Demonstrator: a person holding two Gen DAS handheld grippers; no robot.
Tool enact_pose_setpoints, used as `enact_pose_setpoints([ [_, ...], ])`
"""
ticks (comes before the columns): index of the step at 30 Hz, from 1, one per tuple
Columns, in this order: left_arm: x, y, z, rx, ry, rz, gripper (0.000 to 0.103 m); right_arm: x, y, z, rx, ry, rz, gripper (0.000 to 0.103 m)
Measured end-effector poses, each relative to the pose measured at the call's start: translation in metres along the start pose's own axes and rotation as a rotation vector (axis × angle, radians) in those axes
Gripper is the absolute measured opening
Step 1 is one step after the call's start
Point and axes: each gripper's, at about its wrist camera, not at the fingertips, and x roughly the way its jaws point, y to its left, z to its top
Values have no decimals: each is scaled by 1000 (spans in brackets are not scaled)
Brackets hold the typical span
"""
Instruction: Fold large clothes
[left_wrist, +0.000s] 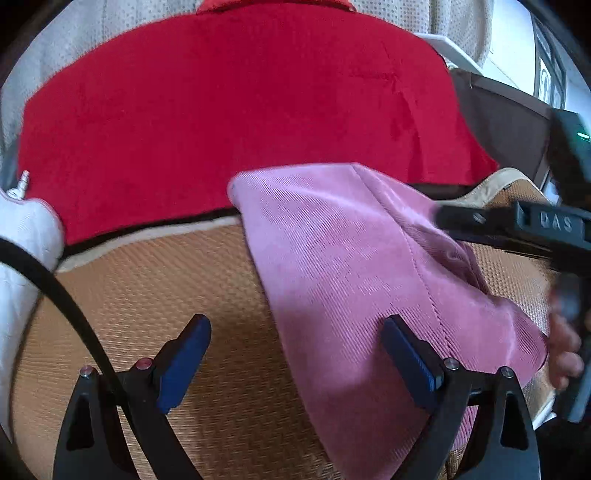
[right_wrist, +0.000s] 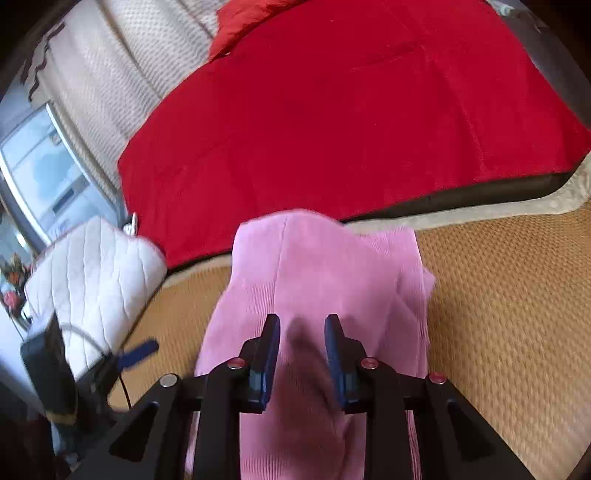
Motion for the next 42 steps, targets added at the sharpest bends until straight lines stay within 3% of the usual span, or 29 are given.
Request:
enact_pose_setpoints([
  [1,5,-1,-2,1,10,-11,95,12,-3,3,9,25,-8,82],
  [2,13,3,-1,-3,10,-25,96,25,-6,3,12,52,-13,85],
  [4,12,6,3,-12,13,-45,96,46,-8,0,-4,100,-46,85],
  [7,5,15,5,-36,-8,-61,95,32,-4,2,-26,66,-12,84],
  [11,1,33,3,-142,-20,-123,95,-6,-24,7,34,-38,24,85],
  [14,3,38,2,-181,-14,-116,95,-26,-50,2,109,-97,48,84],
  [16,1,39,1,-193,-29,-99,95,-37,-53,-2,103,-122,51,82],
  [18,-2,36,1,-182,-37,-72,95,-41,-48,-4,66,-125,65,63],
  [21,3,25,-2,-128,-23,-26,95,-36,-36,-12,14,-81,66,51],
  [23,10,18,-5,-87,7,-9,95,-20,-30,-14,13,-31,68,50],
  [26,9,14,-8,-63,-11,10,96,11,-27,-21,7,75,31,50],
  [28,6,16,-7,-67,5,-1,96,13,-26,-22,4,73,19,51],
  [32,0,30,-5,-116,1,-64,96,-4,-41,-16,90,40,86,52],
  [36,-5,41,-3,-187,-4,-181,96,-16,-63,-10,165,1,68,73],
  [40,11,52,-4,-293,94,-385,96,-13,-99,-7,279,53,115,75],
  [42,21,54,-7,-342,143,-437,96,-8,-115,-12,340,102,141,76],
])
